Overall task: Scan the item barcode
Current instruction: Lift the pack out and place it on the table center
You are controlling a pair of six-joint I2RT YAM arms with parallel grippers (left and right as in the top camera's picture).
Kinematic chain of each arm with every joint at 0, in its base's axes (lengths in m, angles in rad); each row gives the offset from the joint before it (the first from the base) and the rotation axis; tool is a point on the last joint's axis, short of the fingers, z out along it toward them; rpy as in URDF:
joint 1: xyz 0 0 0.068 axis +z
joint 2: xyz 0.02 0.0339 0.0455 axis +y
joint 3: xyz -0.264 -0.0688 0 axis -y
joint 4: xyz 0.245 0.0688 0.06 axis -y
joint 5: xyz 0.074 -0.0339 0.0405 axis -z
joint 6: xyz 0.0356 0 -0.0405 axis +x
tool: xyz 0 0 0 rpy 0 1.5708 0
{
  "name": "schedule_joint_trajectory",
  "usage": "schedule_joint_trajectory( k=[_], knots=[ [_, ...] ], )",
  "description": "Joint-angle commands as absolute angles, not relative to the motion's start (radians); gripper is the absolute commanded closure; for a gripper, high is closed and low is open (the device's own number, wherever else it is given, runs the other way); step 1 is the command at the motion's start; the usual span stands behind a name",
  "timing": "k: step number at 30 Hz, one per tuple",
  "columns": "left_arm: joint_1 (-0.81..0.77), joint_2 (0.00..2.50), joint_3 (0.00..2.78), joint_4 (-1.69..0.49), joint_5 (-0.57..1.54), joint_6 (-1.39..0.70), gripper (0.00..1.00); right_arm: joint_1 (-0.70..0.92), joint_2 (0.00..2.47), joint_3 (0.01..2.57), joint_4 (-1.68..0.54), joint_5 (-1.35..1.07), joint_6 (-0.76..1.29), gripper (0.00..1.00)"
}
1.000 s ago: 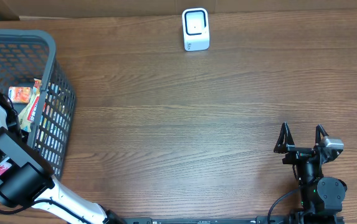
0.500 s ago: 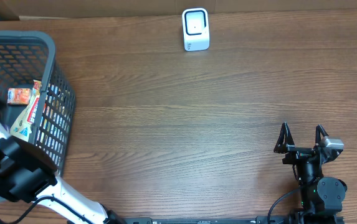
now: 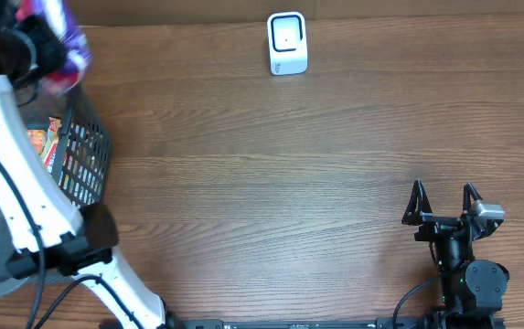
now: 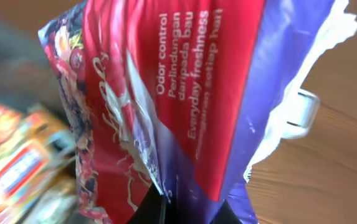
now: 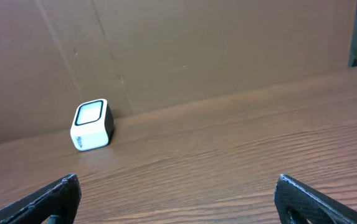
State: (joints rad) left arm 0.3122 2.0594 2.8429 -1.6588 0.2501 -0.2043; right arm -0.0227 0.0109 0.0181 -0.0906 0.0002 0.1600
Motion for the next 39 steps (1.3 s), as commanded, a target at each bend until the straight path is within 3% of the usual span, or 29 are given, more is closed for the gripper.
schedule_joint_trajectory(
  k=[1, 5, 10, 13, 24, 25, 26, 27, 28, 34, 39],
  knots=[
    [0.2, 2.039, 2.958, -1.666, 0.337, -0.169, 0.96, -0.017, 0.003, 0.008, -0.084, -0.001, 0.157, 0.0],
    [0.022, 2.045, 2.916, -1.69, 0.251, -0.131, 0.96, -0.017, 0.003, 0.008, -0.084, -0.001, 0.157, 0.0],
    [-0.252, 2.064, 2.611, -1.683, -0.183, -0.224, 0.96, -0.017, 0.003, 0.008, -0.084, -0.001, 0.157, 0.0],
    [-0.389, 2.091, 2.406, -1.641, -0.32, -0.247, 0.96, -0.017, 0.003, 0.008, -0.084, -0.001, 0.157, 0.0],
    [-0.707, 2.188, 1.843, -1.261, -0.27, -0.341, 0.93, -0.017, 0.003, 0.008, -0.084, -0.001, 0.157, 0.0],
    [-0.719, 2.188, 1.841, -1.254, -0.27, -0.34, 0.79, -0.017, 0.003, 0.008, -0.084, -0.001, 0.157, 0.0],
    [-0.728, 2.188, 1.846, -1.251, -0.28, -0.339, 0.5, -0.017, 0.003, 0.008, -0.084, -0.001, 0.157, 0.0],
    [-0.731, 2.179, 1.864, -1.266, -0.305, -0.336, 0.15, -0.017, 0.003, 0.008, -0.084, -0.001, 0.157, 0.0],
    [-0.731, 2.172, 1.893, -1.296, -0.327, -0.337, 0.0, -0.017, 0.003, 0.008, -0.084, -0.001, 0.157, 0.0],
    [-0.601, 2.077, 2.296, -1.582, -0.438, -0.336, 0.0, -0.017, 0.003, 0.008, -0.084, -0.001, 0.157, 0.0],
    [-0.324, 1.95, 2.627, -1.689, -0.396, -0.318, 0.0, -0.017, 0.003, 0.008, -0.084, -0.001, 0.157, 0.0]
  ],
)
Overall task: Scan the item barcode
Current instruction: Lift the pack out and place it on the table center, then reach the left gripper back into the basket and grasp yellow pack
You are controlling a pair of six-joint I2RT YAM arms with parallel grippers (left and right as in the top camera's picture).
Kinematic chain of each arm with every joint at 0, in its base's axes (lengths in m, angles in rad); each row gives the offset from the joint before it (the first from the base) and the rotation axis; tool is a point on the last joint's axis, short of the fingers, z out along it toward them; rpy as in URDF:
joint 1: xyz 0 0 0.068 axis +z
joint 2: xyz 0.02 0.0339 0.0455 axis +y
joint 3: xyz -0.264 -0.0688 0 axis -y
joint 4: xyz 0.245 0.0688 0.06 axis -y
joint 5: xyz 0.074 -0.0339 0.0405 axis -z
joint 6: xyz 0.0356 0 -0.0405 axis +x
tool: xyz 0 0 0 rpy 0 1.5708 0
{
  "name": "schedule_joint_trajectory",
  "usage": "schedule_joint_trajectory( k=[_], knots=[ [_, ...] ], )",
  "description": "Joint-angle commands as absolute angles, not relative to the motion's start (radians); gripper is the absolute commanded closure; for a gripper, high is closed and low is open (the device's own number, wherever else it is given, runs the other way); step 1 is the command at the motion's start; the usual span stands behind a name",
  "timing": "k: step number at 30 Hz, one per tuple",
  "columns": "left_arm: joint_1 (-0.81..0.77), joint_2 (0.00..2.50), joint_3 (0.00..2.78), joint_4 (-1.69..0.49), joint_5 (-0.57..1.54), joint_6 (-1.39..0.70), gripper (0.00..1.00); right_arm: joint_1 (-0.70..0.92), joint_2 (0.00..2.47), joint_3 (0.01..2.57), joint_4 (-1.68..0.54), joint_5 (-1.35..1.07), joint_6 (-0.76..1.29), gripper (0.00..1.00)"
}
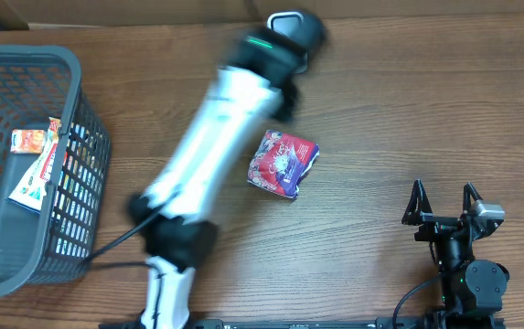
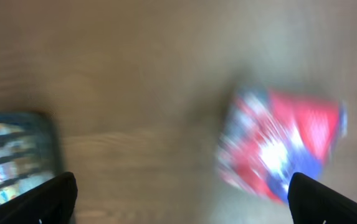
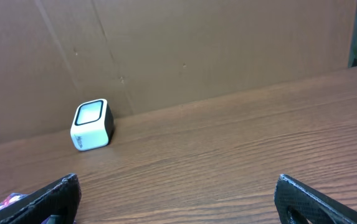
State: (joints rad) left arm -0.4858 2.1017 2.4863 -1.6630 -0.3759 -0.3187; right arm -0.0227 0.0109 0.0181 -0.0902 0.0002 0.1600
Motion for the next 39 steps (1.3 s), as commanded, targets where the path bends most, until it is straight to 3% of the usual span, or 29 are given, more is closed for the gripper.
schedule_joint_trajectory(
  k=[1, 8, 13, 21, 30, 39],
  knots=[
    [-0.231, 1.914, 2.662, -1.688, -0.365, -0.338, 0.0, -0.017, 0.003, 0.008, -0.084, -0.001, 0.157, 0.0],
    [0.376, 1.827, 2.68, -1.689, -0.15, -0.39, 0.0, -0.017, 0.003, 0.008, -0.084, -0.001, 0.157, 0.0],
    [0.602, 1.835, 2.623, -1.678, -0.168, -0.389, 0.0, -0.017, 0.003, 0.008, -0.084, -0.001, 0.157, 0.0],
    [0.645, 1.868, 2.364, -1.591, -0.167, -0.382, 0.0, -0.017, 0.003, 0.008, -0.084, -0.001, 0.157, 0.0],
    [0.607, 1.872, 1.799, -1.192, -0.135, -0.325, 0.0, -0.017, 0.003, 0.008, -0.084, -0.001, 0.157, 0.0],
    [0.607, 1.875, 1.518, -0.931, -0.06, -0.165, 0.0, -0.017, 0.003, 0.008, -0.084, -0.001, 0.157, 0.0]
  ],
)
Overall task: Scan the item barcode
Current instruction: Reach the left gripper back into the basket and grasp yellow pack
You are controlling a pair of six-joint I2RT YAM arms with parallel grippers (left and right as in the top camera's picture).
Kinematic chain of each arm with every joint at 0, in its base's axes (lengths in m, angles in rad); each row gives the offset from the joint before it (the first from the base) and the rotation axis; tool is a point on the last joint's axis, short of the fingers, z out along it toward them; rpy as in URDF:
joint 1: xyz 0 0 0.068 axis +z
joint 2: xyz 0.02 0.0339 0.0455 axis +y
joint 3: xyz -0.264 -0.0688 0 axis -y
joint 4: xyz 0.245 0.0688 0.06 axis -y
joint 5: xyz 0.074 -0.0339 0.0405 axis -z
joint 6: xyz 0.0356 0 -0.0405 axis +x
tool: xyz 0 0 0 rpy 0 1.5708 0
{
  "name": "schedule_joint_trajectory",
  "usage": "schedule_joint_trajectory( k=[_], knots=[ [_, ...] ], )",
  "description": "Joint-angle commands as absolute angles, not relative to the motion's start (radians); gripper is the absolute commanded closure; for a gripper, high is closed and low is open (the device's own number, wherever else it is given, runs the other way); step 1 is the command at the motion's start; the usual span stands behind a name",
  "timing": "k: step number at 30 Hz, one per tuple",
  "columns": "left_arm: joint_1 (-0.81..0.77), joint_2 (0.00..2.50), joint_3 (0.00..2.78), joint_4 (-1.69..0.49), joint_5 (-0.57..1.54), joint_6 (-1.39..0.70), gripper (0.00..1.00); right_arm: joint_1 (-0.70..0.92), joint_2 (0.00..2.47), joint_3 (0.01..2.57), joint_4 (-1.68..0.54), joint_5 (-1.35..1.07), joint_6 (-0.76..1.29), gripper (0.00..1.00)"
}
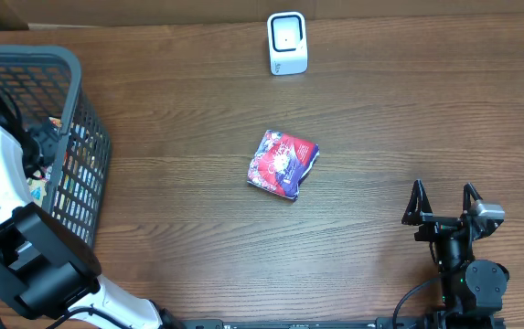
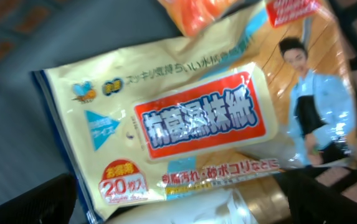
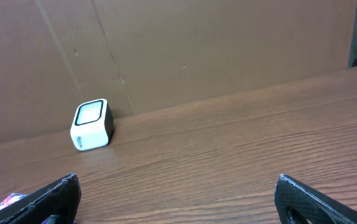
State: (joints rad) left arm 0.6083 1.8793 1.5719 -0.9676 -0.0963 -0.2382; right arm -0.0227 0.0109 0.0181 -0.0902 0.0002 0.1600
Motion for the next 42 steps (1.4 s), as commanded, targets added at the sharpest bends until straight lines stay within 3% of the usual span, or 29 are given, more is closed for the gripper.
schedule_joint_trajectory(
  k=[1, 13, 14, 15, 18, 22, 28, 35, 41, 42],
  knots=[
    [0.607, 1.877, 1.498, -0.91, -0.049, -0.153, 0.0, -0.017, 0.003, 0.008, -0.084, -0.001, 0.157, 0.0],
    [0.607, 1.943, 1.353, -0.744, 0.025, -0.08, 0.0, -0.017, 0.003, 0.008, -0.084, -0.001, 0.157, 0.0],
    [0.607, 1.956, 1.353, -0.744, 0.022, -0.071, 0.05, -0.017, 0.003, 0.008, -0.084, -0.001, 0.157, 0.0],
    [0.607, 1.965, 1.353, -0.744, 0.018, -0.069, 0.13, -0.017, 0.003, 0.008, -0.084, -0.001, 0.157, 0.0],
    [0.608, 1.992, 1.353, -0.745, 0.009, -0.066, 0.56, -0.017, 0.003, 0.008, -0.084, -0.001, 0.157, 0.0],
    [0.609, 1.999, 1.356, -0.744, -0.036, -0.067, 0.96, -0.017, 0.003, 0.008, -0.084, -0.001, 0.157, 0.0],
    [0.608, 1.968, 1.501, -0.877, -0.102, -0.082, 0.96, -0.017, 0.003, 0.008, -0.084, -0.001, 0.157, 0.0],
    [0.608, 1.884, 1.924, -1.231, -0.107, -0.12, 0.96, -0.017, 0.003, 0.008, -0.084, -0.001, 0.157, 0.0],
    [0.608, 1.813, 2.115, -1.334, -0.134, -0.108, 0.96, -0.017, 0.003, 0.008, -0.084, -0.001, 0.157, 0.0],
    [0.609, 1.811, 2.114, -1.337, -0.134, -0.098, 0.72, -0.017, 0.003, 0.008, -0.084, -0.001, 0.157, 0.0]
  ],
)
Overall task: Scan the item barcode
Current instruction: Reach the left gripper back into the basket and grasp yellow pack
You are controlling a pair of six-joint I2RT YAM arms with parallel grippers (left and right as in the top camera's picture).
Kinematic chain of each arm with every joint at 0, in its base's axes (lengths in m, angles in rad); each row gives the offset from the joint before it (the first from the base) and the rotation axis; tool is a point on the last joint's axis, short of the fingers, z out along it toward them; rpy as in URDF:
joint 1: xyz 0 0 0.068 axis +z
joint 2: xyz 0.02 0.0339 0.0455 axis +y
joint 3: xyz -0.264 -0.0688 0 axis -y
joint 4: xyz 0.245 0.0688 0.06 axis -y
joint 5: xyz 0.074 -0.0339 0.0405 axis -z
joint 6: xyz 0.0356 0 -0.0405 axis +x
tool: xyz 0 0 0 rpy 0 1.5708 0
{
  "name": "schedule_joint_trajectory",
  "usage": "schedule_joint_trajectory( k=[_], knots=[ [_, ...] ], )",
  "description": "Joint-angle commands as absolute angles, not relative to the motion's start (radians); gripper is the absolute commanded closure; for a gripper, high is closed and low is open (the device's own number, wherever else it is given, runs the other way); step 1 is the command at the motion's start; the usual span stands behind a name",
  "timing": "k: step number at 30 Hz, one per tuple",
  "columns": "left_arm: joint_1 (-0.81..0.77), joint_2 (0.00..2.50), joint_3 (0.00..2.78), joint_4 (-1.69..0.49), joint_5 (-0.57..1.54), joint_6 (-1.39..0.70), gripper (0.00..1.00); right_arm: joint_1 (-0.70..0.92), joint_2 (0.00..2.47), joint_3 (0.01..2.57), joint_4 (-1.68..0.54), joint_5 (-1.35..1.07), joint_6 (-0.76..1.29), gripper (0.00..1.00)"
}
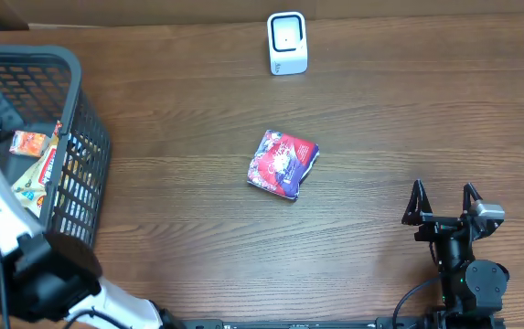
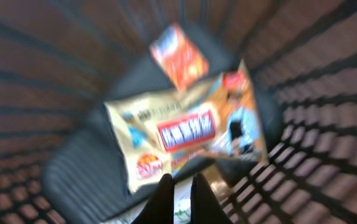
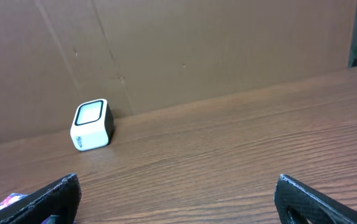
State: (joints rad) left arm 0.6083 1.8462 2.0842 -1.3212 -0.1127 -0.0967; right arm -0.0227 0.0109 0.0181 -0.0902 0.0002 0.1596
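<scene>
A red and purple pouch (image 1: 283, 164) lies flat at the table's centre, apart from both grippers. The white scanner (image 1: 287, 43) stands at the far edge and also shows as the scanner (image 3: 92, 124) in the right wrist view. My left gripper (image 2: 181, 180) is inside the dark mesh basket (image 1: 83, 174), its fingers drawn together to a thin slit. Something white and green shows in that slit; whether it is gripped is unclear. Below lie a yellow wipes pack (image 2: 184, 134) and an orange packet (image 2: 178, 62). My right gripper (image 1: 444, 203) rests open and empty.
The basket fills the table's left edge, and its mesh wall (image 2: 328, 124) surrounds the left gripper. A brown cardboard wall (image 3: 197, 50) backs the table behind the scanner. The right arm's base (image 1: 470, 279) sits at the near right corner.
My left gripper was open, close above the wipes pack in the basket. Now its fingers are shut and it is higher, with more of the basket in view. The pouch and right arm are unchanged.
First my left gripper held the red and purple pouch above the basket. Then the pouch lay on the table's centre and the gripper was open over the table. Then the gripper was open, low in the basket over the wipes pack; now it is shut and higher.
</scene>
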Motion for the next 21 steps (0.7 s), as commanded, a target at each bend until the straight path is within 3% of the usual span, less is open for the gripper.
schedule_joint_trajectory(
  k=[1, 2, 4, 12, 21],
  knots=[
    [0.609, 1.814, 2.105, -1.34, -0.133, -0.087, 0.43, -0.017, 0.003, 0.008, -0.084, -0.001, 0.157, 0.0],
    [0.609, 1.821, 2.091, -1.338, -0.13, -0.079, 0.18, -0.017, 0.003, 0.008, -0.084, -0.001, 0.157, 0.0],
    [0.609, 1.843, 2.032, -1.316, -0.128, -0.039, 0.07, -0.017, 0.003, 0.008, -0.084, -0.001, 0.157, 0.0],
    [0.608, 1.996, 1.747, -1.16, -0.107, 0.147, 0.13, -0.017, 0.003, 0.008, -0.084, -0.001, 0.157, 0.0],
    [0.606, 2.106, 1.723, -1.102, -0.07, 0.314, 0.16, -0.017, 0.003, 0.008, -0.084, -0.001, 0.157, 0.0]
  ],
)
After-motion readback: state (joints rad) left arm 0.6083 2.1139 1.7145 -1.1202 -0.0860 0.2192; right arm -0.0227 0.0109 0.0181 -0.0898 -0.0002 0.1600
